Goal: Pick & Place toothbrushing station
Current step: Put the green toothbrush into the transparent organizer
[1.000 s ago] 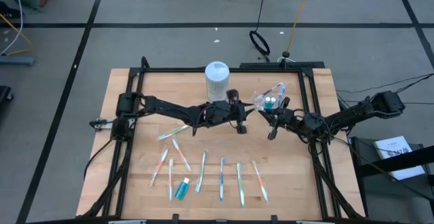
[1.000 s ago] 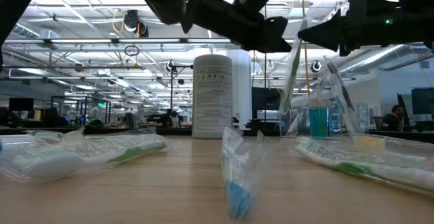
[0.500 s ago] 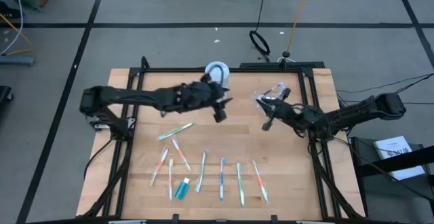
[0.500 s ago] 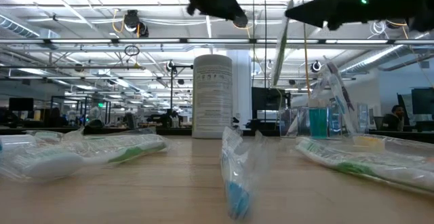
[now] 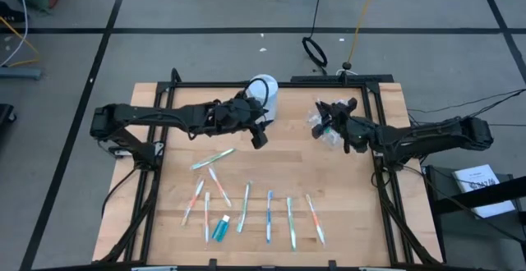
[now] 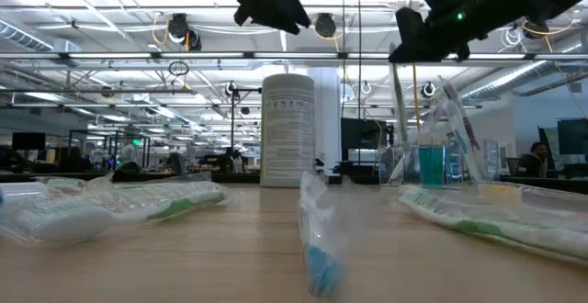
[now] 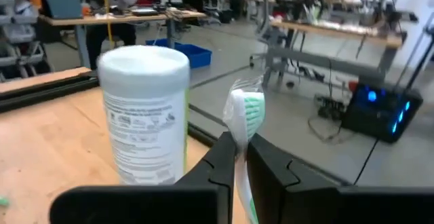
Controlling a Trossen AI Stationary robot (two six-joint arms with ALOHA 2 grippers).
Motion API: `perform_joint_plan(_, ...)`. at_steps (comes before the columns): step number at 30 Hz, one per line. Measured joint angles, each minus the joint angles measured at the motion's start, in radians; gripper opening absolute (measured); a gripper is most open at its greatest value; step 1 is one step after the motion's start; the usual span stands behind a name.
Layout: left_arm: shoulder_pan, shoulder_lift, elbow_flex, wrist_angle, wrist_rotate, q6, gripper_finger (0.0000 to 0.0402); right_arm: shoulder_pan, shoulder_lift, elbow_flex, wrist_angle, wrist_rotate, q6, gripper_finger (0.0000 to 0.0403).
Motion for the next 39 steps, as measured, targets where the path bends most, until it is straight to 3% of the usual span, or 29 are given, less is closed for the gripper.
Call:
perform_joint_plan(8, 0.0, 0.0, -0.011, -0.119, -0.002, -0.019, 0.0177, -0.041, 0.0, -0.127, 0.044, -0.003, 0.094, 0.0023)
perform_joint_plan(21, -0.009, -0.008, -0.011, -0.606, -0.002, -0.129, 0.0177, -0.043, 0.0, -0.162, 0.063, -0.003, 0.075, 0.0081)
perform_joint_plan(24, -0.024, -0.008, -0.015, -0.7, -0.003, -0.092, 0.0177, -0.043, 0.0, -0.162, 0.053, -0.003, 0.076, 0.01)
perform_joint_plan(31, -0.074, -0.008, -0.138, -0.696, 0.011, -0.021, 0.0177, -0.042, 0.0, -0.162, 0.055, -0.003, 0.07, 0.0141)
perform_joint_plan(36, -0.114, -0.008, -0.243, -0.668, 0.198, 0.043, 0.0177, -0.018, -0.002, -0.162, 0.08, -0.001, -0.039, 0.0157)
perform_joint_plan(39, -0.153, -0.008, -0.292, -0.649, 0.245, 0.038, 0.0177, 0.002, -0.002, -0.162, 0.088, 0.0, -0.095, 0.0165)
